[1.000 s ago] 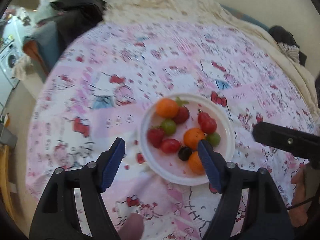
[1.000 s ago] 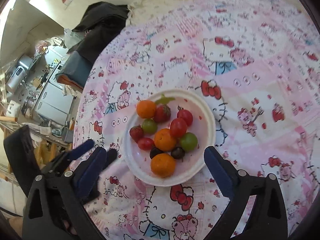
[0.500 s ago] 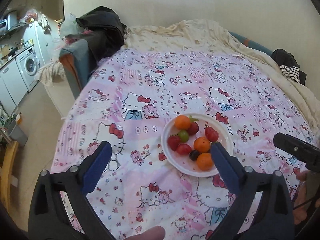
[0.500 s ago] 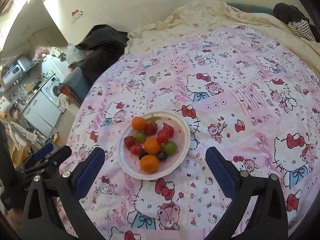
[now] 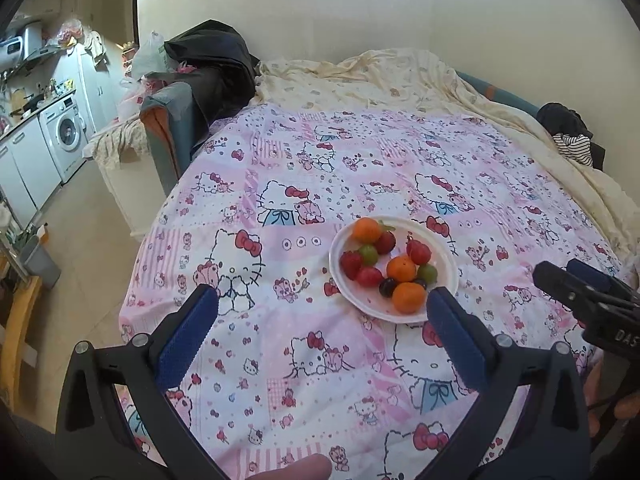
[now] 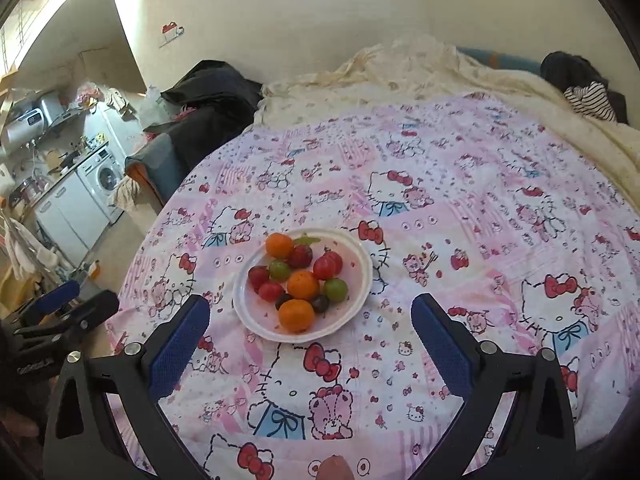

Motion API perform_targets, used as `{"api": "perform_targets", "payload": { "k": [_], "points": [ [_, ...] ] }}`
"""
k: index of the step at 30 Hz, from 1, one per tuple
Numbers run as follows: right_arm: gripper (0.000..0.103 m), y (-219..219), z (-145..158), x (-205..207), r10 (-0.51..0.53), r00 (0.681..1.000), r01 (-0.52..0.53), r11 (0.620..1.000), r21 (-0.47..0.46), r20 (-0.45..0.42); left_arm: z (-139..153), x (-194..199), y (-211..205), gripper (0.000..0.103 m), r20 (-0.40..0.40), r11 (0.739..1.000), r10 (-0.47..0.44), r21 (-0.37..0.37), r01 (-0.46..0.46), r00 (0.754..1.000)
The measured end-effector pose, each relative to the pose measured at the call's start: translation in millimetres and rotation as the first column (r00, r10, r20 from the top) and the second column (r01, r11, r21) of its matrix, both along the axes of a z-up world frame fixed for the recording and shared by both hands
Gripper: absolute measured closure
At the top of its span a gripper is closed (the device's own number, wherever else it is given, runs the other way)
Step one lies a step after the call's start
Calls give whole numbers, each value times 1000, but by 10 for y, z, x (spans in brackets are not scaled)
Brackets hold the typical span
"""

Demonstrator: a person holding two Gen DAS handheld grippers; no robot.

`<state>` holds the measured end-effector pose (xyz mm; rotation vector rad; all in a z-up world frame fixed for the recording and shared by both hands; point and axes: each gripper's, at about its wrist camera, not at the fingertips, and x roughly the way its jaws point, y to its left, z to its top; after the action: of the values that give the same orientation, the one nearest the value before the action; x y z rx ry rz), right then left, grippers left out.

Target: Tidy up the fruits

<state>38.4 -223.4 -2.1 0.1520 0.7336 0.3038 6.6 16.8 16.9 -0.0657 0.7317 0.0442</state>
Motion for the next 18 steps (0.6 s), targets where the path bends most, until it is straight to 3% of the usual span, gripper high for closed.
{"api": "perform_targets", "payload": {
  "k": [18],
  "points": [
    [0, 66, -67, 11, -20, 1000, 22, 997, -80, 18, -118, 95, -18, 0, -19, 1000, 20, -18, -20, 1000]
  ]
}}
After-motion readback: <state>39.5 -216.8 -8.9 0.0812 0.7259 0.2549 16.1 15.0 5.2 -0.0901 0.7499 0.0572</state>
